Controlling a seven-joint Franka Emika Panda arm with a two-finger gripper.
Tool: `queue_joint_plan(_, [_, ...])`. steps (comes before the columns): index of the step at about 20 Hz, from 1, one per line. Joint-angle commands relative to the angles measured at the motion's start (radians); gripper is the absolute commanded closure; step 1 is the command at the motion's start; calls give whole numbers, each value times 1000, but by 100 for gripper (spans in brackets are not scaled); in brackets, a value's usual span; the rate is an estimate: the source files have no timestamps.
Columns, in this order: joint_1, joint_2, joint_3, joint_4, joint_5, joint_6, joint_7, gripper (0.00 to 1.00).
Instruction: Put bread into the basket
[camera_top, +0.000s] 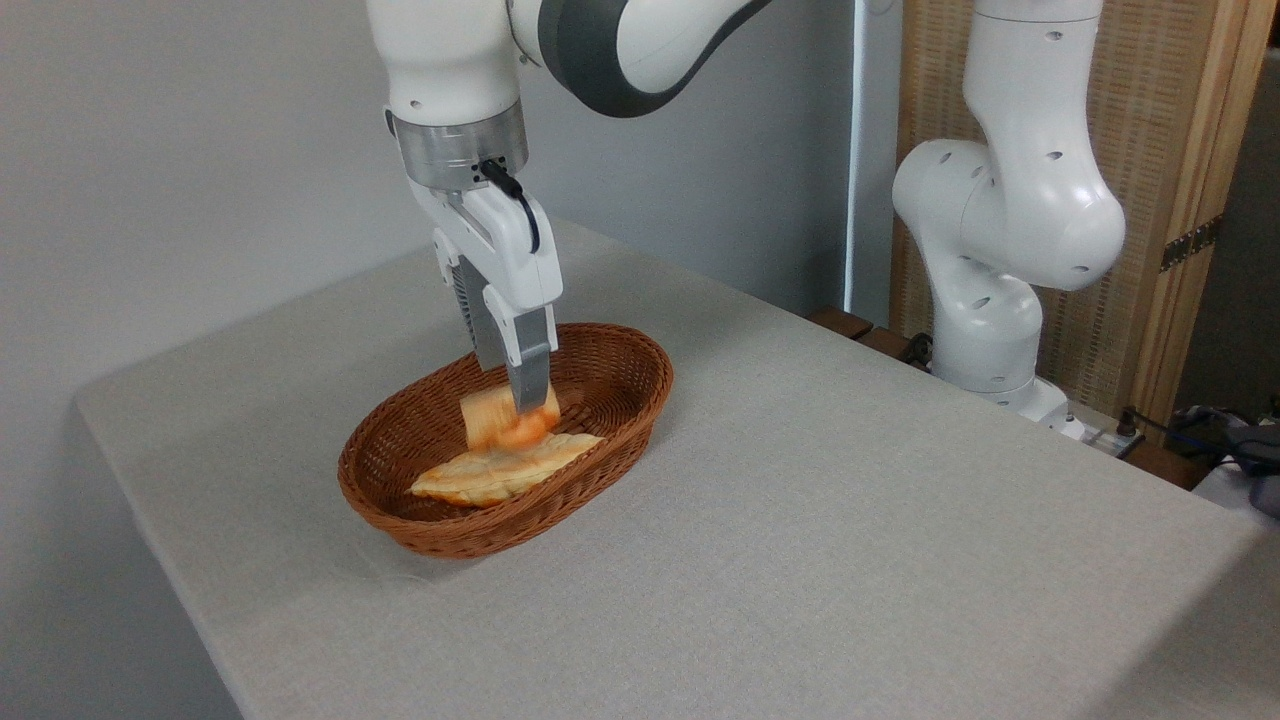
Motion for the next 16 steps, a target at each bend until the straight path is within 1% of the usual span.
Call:
queue_joint_plan(1, [0,2,1,10,-5,-5,8,0])
queue_joint_plan(6, [1,-1,12,12,-5,-7,9,0])
queue_joint_plan(8, [9,-4,16,27,-5,-8,9,0])
queue_joint_plan(12, [12,-5,64,46,-3,-10,15,0])
queue_joint_plan(15, [14,-10,79,50,-3,-11,14,0])
queue_joint_plan(16, [12,-13,111,52,-3,-11,15,0])
